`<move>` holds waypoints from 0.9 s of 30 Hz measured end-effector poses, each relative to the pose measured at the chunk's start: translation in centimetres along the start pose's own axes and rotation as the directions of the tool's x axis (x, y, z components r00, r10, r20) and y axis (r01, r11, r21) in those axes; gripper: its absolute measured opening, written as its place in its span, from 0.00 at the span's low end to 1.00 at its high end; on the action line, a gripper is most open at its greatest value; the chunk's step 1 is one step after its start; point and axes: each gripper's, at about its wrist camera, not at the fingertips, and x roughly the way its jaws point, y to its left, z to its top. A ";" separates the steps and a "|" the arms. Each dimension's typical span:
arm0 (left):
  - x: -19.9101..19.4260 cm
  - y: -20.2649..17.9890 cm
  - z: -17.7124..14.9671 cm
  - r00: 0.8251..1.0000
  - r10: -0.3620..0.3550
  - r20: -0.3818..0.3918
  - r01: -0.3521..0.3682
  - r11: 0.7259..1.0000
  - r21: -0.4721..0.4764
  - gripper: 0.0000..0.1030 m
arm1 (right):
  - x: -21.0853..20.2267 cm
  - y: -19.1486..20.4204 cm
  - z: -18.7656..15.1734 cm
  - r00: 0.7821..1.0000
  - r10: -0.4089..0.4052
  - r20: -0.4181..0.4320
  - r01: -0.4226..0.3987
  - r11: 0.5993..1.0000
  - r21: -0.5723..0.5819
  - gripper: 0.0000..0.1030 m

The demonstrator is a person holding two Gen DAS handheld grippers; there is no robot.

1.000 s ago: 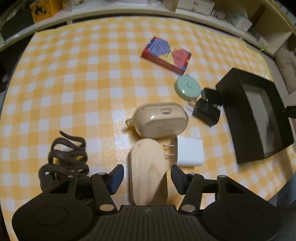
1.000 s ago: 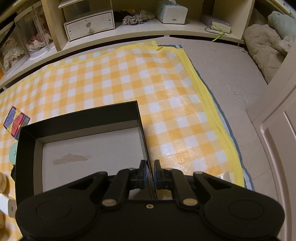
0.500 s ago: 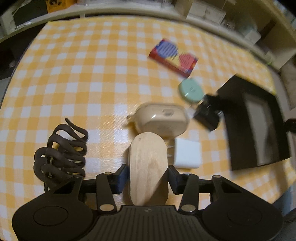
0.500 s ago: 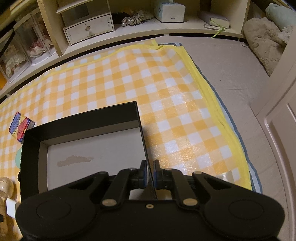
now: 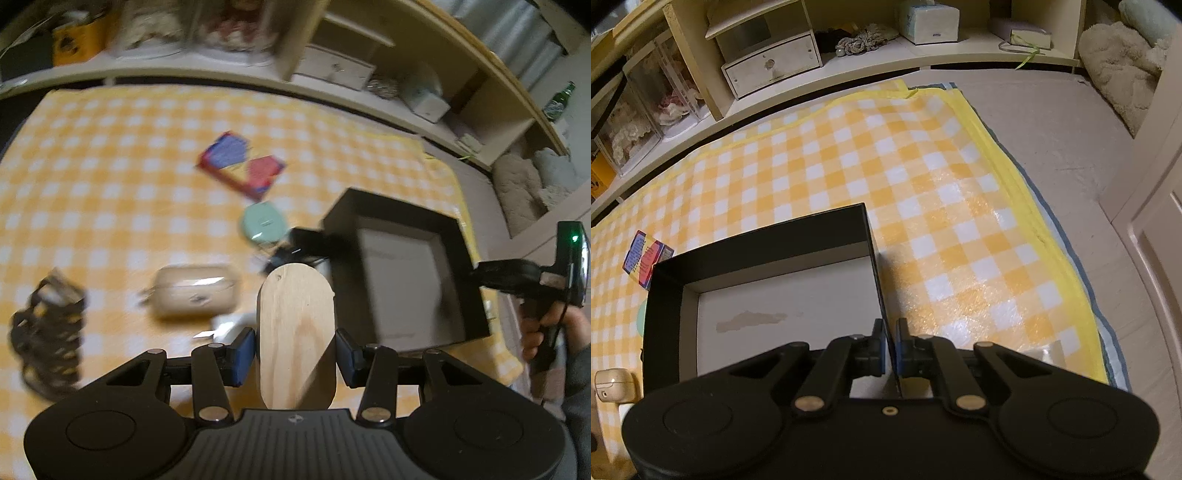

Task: Organize rigid objects
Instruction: 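Lower the wooden block into the black box and open the left tool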

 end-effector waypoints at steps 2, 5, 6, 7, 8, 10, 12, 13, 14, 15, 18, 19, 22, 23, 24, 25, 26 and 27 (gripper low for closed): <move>0.7 -1.6 0.6 1.000 -0.013 0.008 0.013 1.000 0.016 0.46 | 0.0 -0.1 0.0 1.000 0.006 -0.002 -0.006 1.000 0.004 0.06; 2.4 -4.6 1.6 0.999 -0.045 0.017 0.044 0.998 0.035 0.46 | -0.1 -0.3 0.0 1.000 0.021 -0.003 -0.021 1.000 0.007 0.06; 3.1 -5.6 1.9 0.998 -0.058 0.016 0.057 0.998 0.035 0.46 | -0.1 -0.3 -0.1 1.000 0.027 -0.004 -0.027 1.000 0.007 0.06; 3.9 -6.6 2.1 0.997 -0.072 0.015 0.071 0.997 0.035 0.46 | -0.1 -0.4 -0.1 0.999 0.032 -0.004 -0.032 0.999 0.007 0.06; 4.6 -7.4 2.1 0.996 -0.084 0.015 0.084 0.996 0.033 0.46 | -0.1 -0.5 -0.1 0.999 0.039 -0.005 -0.039 0.999 0.008 0.06; 6.1 -8.8 2.2 0.993 -0.115 0.024 0.114 0.993 0.020 0.46 | -0.1 -0.6 -0.1 0.999 0.052 -0.007 -0.052 0.999 0.012 0.07; 7.5 -9.6 2.2 0.989 -0.144 0.046 0.145 0.989 -0.018 0.46 | -0.1 -0.9 0.0 0.998 0.066 -0.009 -0.066 0.998 0.017 0.07; 8.2 -10.0 2.1 0.986 -0.156 0.052 0.158 0.987 -0.040 0.46 | -0.1 -1.0 -0.1 0.997 0.072 -0.009 -0.071 0.997 0.021 0.07; 9.2 -10.3 1.9 0.984 -0.173 0.053 0.176 0.982 -0.068 0.46 | -0.1 -1.1 -0.1 0.997 0.079 -0.010 -0.079 0.997 0.026 0.07; 9.9 -10.6 1.8 0.981 -0.186 0.047 0.190 0.978 -0.088 0.46 | -0.1 -1.2 0.0 0.996 0.087 -0.012 -0.086 0.996 0.031 0.08; 11.9 -11.4 1.1 0.974 -0.223 0.027 0.225 0.966 -0.129 0.46 | 0.0 -1.3 0.0 0.994 0.111 -0.016 -0.110 0.993 0.040 0.08; 12.4 -11.6 0.8 0.972 -0.232 0.022 0.233 0.963 -0.139 0.46 | 0.0 -1.4 0.0 0.993 0.116 -0.018 -0.115 0.993 0.041 0.09; 13.6 -12.5 0.3 0.971 -0.238 0.013 0.237 0.962 -0.137 0.46 | 0.1 -1.5 0.0 0.992 0.125 -0.020 -0.125 0.991 0.042 0.09; 13.8 -12.8 0.2 0.972 -0.236 0.014 0.236 0.963 -0.133 0.46 | 0.1 -1.6 0.0 0.991 0.129 -0.021 -0.128 0.991 0.044 0.09; 14.1 -13.1 0.1 0.973 -0.232 0.014 0.232 0.964 -0.129 0.46 | 0.1 -1.6 0.1 0.991 0.132 -0.022 -0.131 0.990 0.047 0.09; 14.4 -13.4 0.1 0.974 -0.227 0.013 0.227 0.966 -0.126 0.46 | 0.2 -1.6 0.1 0.991 0.135 -0.023 -0.134 0.990 0.049 0.09; 14.6 -13.6 0.1 0.975 -0.224 0.012 0.224 0.967 -0.125 0.46 | 0.2 -1.7 0.1 0.990 0.138 -0.023 -0.136 0.989 0.050 0.09; 14.8 -13.8 0.1 0.975 -0.221 0.010 0.220 0.968 -0.122 0.46 | 0.2 -1.7 0.1 0.990 0.141 -0.024 -0.139 0.989 0.051 0.09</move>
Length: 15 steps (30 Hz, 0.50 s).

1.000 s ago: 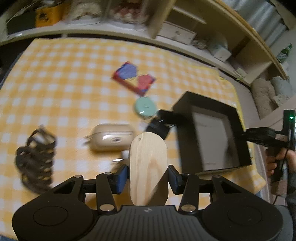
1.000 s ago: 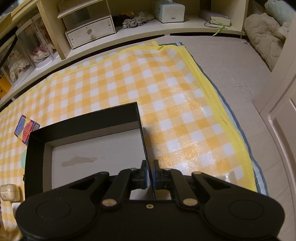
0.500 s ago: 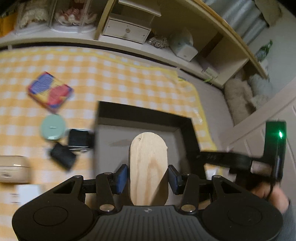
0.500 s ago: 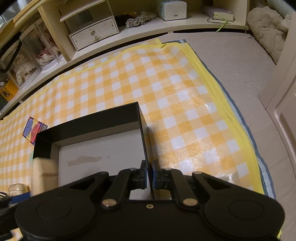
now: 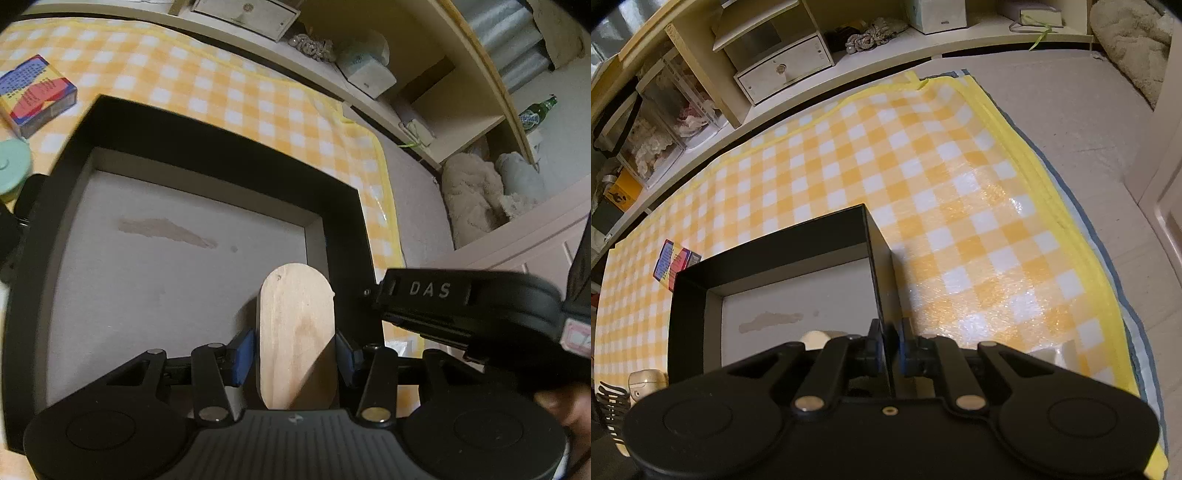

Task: Organize rigid objects
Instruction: 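Lower the wooden block into the black box and open the left tool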

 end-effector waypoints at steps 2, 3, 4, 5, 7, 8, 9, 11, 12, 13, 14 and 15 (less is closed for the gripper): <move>0.6 -0.3 -0.3 1.000 0.010 -0.007 -0.010 1.000 0.013 0.46 | 0.0 -0.1 0.0 1.000 0.007 -0.002 -0.007 1.000 0.003 0.10; 0.8 -0.5 -0.5 1.000 0.013 -0.010 -0.013 1.000 0.018 0.46 | 0.0 -0.1 0.0 1.000 0.011 -0.003 -0.011 1.000 0.002 0.10; 1.0 -0.6 -0.7 1.000 0.013 -0.016 -0.013 1.000 0.021 0.46 | 0.1 -0.2 0.0 1.000 0.013 -0.004 -0.013 1.000 0.002 0.10; 1.3 -0.8 -0.8 1.000 0.013 -0.024 -0.013 1.000 0.026 0.47 | 0.1 -0.3 0.0 1.000 0.019 -0.005 -0.018 1.000 0.006 0.10; 1.7 -1.0 -1.0 0.999 0.031 -0.031 -0.030 0.999 0.034 0.47 | 0.1 -0.6 0.0 0.999 0.032 -0.007 -0.032 0.999 0.017 0.11; 1.8 -1.0 -1.1 0.999 0.038 -0.031 -0.037 0.998 0.041 0.48 | 0.2 -0.7 0.0 0.999 0.036 -0.009 -0.036 0.999 0.017 0.11; 1.8 -0.9 -1.1 0.999 0.036 -0.032 -0.034 0.998 0.043 0.48 | 0.2 -0.7 0.1 0.999 0.038 -0.009 -0.037 0.999 0.016 0.11; 1.6 -0.7 -1.0 0.999 0.033 -0.039 -0.032 0.999 0.032 0.57 | 0.2 -0.7 0.0 0.999 0.040 -0.009 -0.039 0.999 0.013 0.11; 1.4 -0.6 -0.9 0.999 0.034 -0.041 -0.033 0.999 0.030 0.60 | 0.2 -0.7 0.0 0.999 0.040 -0.009 -0.039 0.999 0.012 0.11; 1.1 -0.7 -0.9 0.999 0.037 -0.038 -0.036 0.999 0.032 0.62 | 0.2 -0.7 0.0 0.999 0.040 -0.009 -0.040 0.999 0.011 0.11; 0.8 -0.8 -0.9 0.998 0.044 -0.035 -0.043 0.998 0.040 0.62 | 0.1 -0.7 0.1 0.999 0.041 -0.009 -0.041 0.999 0.010 0.11; 0.5 -0.9 -0.8 0.998 0.051 -0.034 -0.049 0.997 0.051 0.62 | 0.1 -0.8 0.1 0.999 0.043 -0.009 -0.043 0.999 0.009 0.11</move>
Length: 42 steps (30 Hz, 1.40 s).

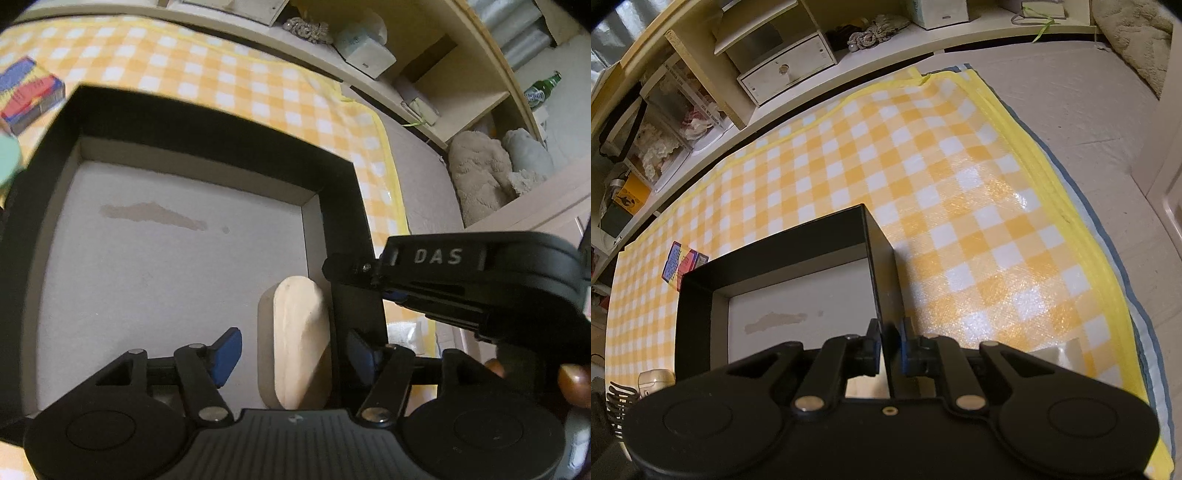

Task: Organize rigid objects
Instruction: 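Lower the wooden block into the black box and open the left tool, then move the left tool to the dark grey claw clip and grasp it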

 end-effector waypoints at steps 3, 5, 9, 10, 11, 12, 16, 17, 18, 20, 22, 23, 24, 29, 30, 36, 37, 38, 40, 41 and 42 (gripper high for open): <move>-1.2 -0.6 0.1 1.000 0.026 -0.008 -0.025 0.999 0.044 0.64 | -0.1 -0.2 0.0 1.000 0.009 0.000 -0.009 1.000 0.000 0.11; -2.1 -1.0 0.1 0.999 0.045 -0.009 -0.044 0.996 0.076 0.68 | -0.1 -0.2 -0.1 1.000 0.010 -0.002 -0.010 1.000 -0.002 0.11; -4.3 -1.6 0.1 0.995 0.095 0.004 -0.095 0.984 0.150 0.74 | -0.2 0.0 -0.1 1.000 0.002 -0.006 -0.002 1.000 -0.013 0.11; -4.9 -1.7 0.1 0.994 0.108 0.011 -0.108 0.980 0.165 0.77 | -0.2 0.1 -0.1 1.000 0.000 -0.007 0.000 1.000 -0.015 0.11; -5.5 -1.8 0.0 0.992 0.122 0.018 -0.123 0.976 0.179 0.80 | -0.3 0.1 -0.1 1.000 -0.002 -0.008 0.002 1.000 -0.018 0.11; -5.9 -1.9 0.0 0.991 0.134 0.025 -0.136 0.972 0.191 0.81 | -0.2 0.2 -0.1 1.000 -0.004 -0.009 0.004 1.000 -0.021 0.11; -7.6 -2.7 -0.2 0.982 0.178 0.058 -0.187 0.949 0.255 0.92 | -0.2 0.2 -0.1 1.000 -0.005 -0.007 0.005 1.000 -0.024 0.10; -8.1 -2.8 -0.3 0.980 0.187 0.065 -0.198 0.944 0.265 0.93 | -0.2 0.2 -0.1 1.000 -0.005 -0.007 0.005 1.000 -0.025 0.10; -8.4 -2.7 -0.4 0.979 0.194 0.069 -0.205 0.940 0.274 0.94 | -0.2 0.2 -0.1 1.000 -0.005 -0.004 0.005 1.000 -0.028 0.10; -9.2 -2.6 -0.5 0.975 0.208 0.075 -0.221 0.933 0.285 0.96 | -0.3 0.2 -0.2 1.000 -0.005 -0.002 0.005 1.000 -0.031 0.10; -10.1 -2.1 -0.7 0.973 0.217 0.082 -0.232 0.929 0.287 0.99 | -0.3 0.3 -0.2 1.000 -0.010 -0.001 0.010 0.999 -0.037 0.10; -10.5 -1.8 -0.9 0.972 0.221 0.086 -0.236 0.929 0.286 0.99 | -0.3 0.4 -0.2 1.000 -0.015 -0.001 0.015 0.999 -0.041 0.10; -11.1 -1.4 -0.9 0.970 0.227 0.092 -0.244 0.927 0.284 1.00 | -0.3 0.5 -0.2 1.000 -0.020 -0.002 0.020 0.999 -0.045 0.10; -13.6 1.1 -0.7 0.959 0.258 0.122 -0.281 0.924 0.261 1.00 | -0.4 0.7 -0.3 1.000 -0.031 -0.002 0.031 0.998 -0.058 0.09; -14.0 1.7 -0.6 0.956 0.265 0.126 -0.289 0.922 0.258 1.00 | -0.4 0.7 -0.3 0.999 -0.032 -0.003 0.032 0.998 -0.059 0.09; -17.1 6.5 1.0 0.920 0.353 0.169 -0.383 0.898 0.215 1.00 | -0.4 0.7 -0.2 0.999 -0.032 -0.003 0.032 0.998 -0.058 0.09; -17.7 7.5 1.3 0.912 0.371 0.176 -0.402 0.894 0.200 1.00 | -0.4 0.8 -0.3 0.999 -0.033 -0.003 0.033 0.998 -0.060 0.09; -18.2 8.5 1.6 0.904 0.387 0.180 -0.417 0.890 0.184 1.00 | -0.4 0.7 -0.2 0.999 -0.033 -0.003 0.033 0.998 -0.062 0.09; -19.1 10.3 2.2 0.893 0.411 0.184 -0.439 0.885 0.154 1.00 | -0.4 0.7 -0.2 0.999 -0.034 -0.003 0.034 0.997 -0.063 0.09; -19.4 11.5 2.7 0.888 0.424 0.179 -0.450 0.882 0.140 0.99 | -0.4 0.8 -0.2 0.999 -0.034 -0.003 0.034 0.997 -0.064 0.09; -19.7 12.6 3.1 0.886 0.431 0.170 -0.454 0.881 0.134 0.99 | -0.4 0.7 -0.2 0.999 -0.035 -0.003 0.034 0.997 -0.064 0.09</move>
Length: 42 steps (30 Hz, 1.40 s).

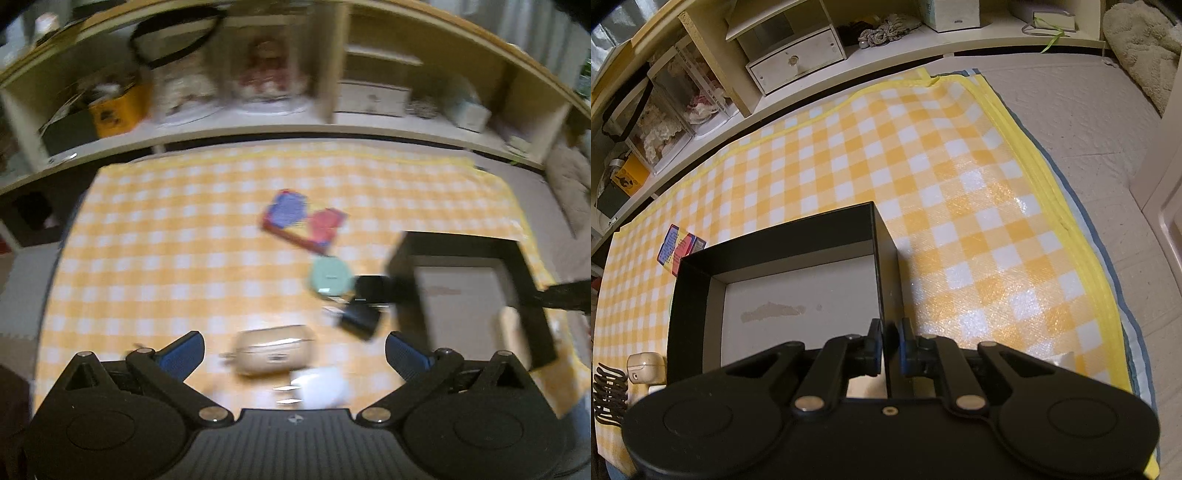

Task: Organize rigid objects
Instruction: 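Move the left tool to the dark grey claw clip and grasp it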

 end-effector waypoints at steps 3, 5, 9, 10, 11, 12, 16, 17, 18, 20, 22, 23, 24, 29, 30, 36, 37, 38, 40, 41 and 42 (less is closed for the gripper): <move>1.1 2.8 0.5 0.999 0.012 -0.052 -0.012 1.000 0.017 0.96 | 0.0 0.0 0.0 1.000 -0.001 0.000 0.001 1.000 0.000 0.09; 1.8 4.6 0.7 0.995 0.036 -0.089 -0.033 0.999 0.034 0.94 | 0.0 0.1 0.0 1.000 -0.003 -0.001 0.003 1.000 -0.001 0.09; 2.8 7.9 0.7 0.986 0.060 -0.158 -0.056 0.998 0.031 0.90 | 0.0 0.2 0.0 1.000 -0.006 -0.001 0.006 1.000 -0.004 0.09; 3.0 8.7 0.6 0.983 0.070 -0.170 -0.068 0.998 0.017 0.87 | 0.0 0.2 0.0 1.000 -0.006 -0.002 0.006 1.000 -0.005 0.09; 3.2 9.5 0.6 0.980 0.079 -0.182 -0.080 0.997 -0.001 0.84 | 0.1 0.2 -0.1 1.000 -0.006 -0.002 0.006 1.000 -0.005 0.09; 3.2 10.4 0.5 0.977 0.089 -0.193 -0.095 0.995 -0.019 0.83 | 0.1 0.2 0.0 1.000 -0.006 -0.001 0.006 1.000 -0.005 0.09; 3.3 12.9 0.2 0.964 0.128 -0.234 -0.140 0.990 -0.036 0.77 | 0.1 0.2 0.0 1.000 -0.006 0.000 0.006 1.000 -0.004 0.09; 3.4 13.3 0.1 0.960 0.137 -0.244 -0.150 0.988 -0.032 0.77 | 0.1 0.2 0.0 1.000 -0.005 0.000 0.005 1.000 -0.003 0.09; 3.3 13.8 0.0 0.958 0.140 -0.250 -0.153 0.988 -0.033 0.77 | 0.1 0.2 0.0 1.000 -0.006 -0.001 0.006 1.000 -0.003 0.09; 3.0 14.6 0.0 0.960 0.121 -0.252 -0.139 0.989 -0.054 0.77 | 0.1 0.2 0.0 1.000 -0.004 0.000 0.004 1.000 -0.002 0.09; 2.5 15.1 0.0 0.963 0.119 -0.244 -0.137 0.989 -0.058 0.76 | 0.1 0.1 -0.1 1.000 -0.002 0.000 0.002 1.000 -0.001 0.09; 2.3 15.3 0.0 0.963 0.116 -0.242 -0.135 0.989 -0.061 0.76 | 0.1 0.2 -0.1 1.000 -0.003 0.000 0.003 1.000 -0.001 0.09; 1.9 15.6 -0.1 0.965 0.110 -0.237 -0.129 0.989 -0.068 0.76 | 0.1 0.2 -0.1 1.000 -0.004 0.000 0.004 1.000 -0.002 0.09; 0.8 16.9 -0.7 0.964 0.109 -0.244 -0.131 0.989 -0.075 0.76 | 0.0 0.1 -0.1 1.000 -0.008 0.000 0.008 1.000 -0.006 0.09; 1.1 16.9 -0.9 0.959 0.118 -0.259 -0.140 0.988 -0.067 0.76 | 0.0 0.1 -0.1 1.000 -0.008 -0.001 0.008 1.000 -0.005 0.09; 2.9 16.7 -1.7 0.940 0.121 -0.319 -0.148 0.987 -0.061 0.74 | 0.0 0.1 -0.1 1.000 -0.009 0.000 0.009 1.000 -0.007 0.09; 2.9 16.6 -1.5 0.946 0.094 -0.310 -0.125 0.989 -0.082 0.75 | 0.0 0.1 0.0 1.000 -0.009 -0.001 0.009 1.000 -0.006 0.09; 2.8 16.4 -1.3 0.951 0.063 -0.302 -0.098 0.990 -0.105 0.74 | 0.0 0.1 0.0 1.000 -0.009 -0.001 0.009 1.000 -0.006 0.09; 3.2 15.4 -0.9 0.953 0.046 -0.300 -0.081 0.991 -0.105 0.74 | 0.0 0.1 -0.1 1.000 -0.009 -0.001 0.009 1.000 -0.006 0.09; 3.4 14.6 -0.6 0.954 0.045 -0.297 -0.075 0.993 -0.092 0.75 | 0.0 0.1 -0.1 1.000 -0.009 -0.001 0.009 1.000 -0.007 0.09; 3.6 14.0 -0.4 0.956 0.034 -0.293 -0.063 0.994 -0.089 0.75 | 0.0 0.0 -0.1 1.000 -0.008 0.000 0.008 1.000 -0.006 0.09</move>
